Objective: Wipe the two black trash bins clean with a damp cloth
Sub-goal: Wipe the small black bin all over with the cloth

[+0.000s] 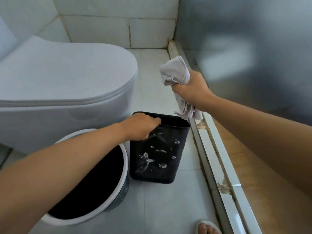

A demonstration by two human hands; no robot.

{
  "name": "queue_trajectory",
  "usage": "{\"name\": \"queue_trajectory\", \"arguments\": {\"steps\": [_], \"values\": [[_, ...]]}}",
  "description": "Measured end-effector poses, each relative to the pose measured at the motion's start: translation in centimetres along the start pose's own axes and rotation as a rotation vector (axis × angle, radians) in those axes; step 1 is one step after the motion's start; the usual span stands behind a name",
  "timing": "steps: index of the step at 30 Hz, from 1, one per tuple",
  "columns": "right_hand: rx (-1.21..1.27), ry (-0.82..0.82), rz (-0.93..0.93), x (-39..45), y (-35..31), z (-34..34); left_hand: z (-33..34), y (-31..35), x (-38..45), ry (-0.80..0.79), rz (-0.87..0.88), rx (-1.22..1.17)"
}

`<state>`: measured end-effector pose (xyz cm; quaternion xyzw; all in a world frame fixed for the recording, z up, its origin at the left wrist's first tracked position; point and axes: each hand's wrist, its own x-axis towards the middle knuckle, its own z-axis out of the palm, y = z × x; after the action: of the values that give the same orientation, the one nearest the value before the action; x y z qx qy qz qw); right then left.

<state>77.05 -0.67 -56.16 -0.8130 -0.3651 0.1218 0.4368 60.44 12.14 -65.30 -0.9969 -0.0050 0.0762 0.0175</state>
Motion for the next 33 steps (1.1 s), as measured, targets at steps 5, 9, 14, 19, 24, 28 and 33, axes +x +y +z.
{"name": "queue_trajectory", "arguments": {"steps": [5, 9, 14, 19, 24, 28, 33], "values": [[0.004, 0.070, -0.075, -0.3, -4.8, -4.9, -3.8, 0.7, -1.9, 0.016, -0.102, -0.133], [0.006, 0.132, -0.157, -1.8, -9.3, -8.7, -9.1, 1.3, -3.1, 0.153, -0.146, -0.193], [0.003, 0.212, -0.238, -4.1, -14.1, -12.6, -16.6, 1.0, -5.7, 0.377, -0.245, -0.281], [0.082, 0.304, -0.292, -6.3, -18.0, -15.3, -24.1, 0.7, -8.7, 0.548, -0.316, -0.347], [0.131, 0.325, -0.342, -8.9, -22.4, -16.2, -30.4, -0.7, -14.1, 0.618, -0.403, -0.261], [0.196, 0.309, -0.371, -10.4, -25.7, -15.3, -34.5, -1.9, -19.2, 0.636, -0.519, -0.130], [0.233, 0.295, -0.341, -10.5, -26.0, -12.1, -37.3, -4.9, -23.1, 0.622, -0.646, 0.012]]}}
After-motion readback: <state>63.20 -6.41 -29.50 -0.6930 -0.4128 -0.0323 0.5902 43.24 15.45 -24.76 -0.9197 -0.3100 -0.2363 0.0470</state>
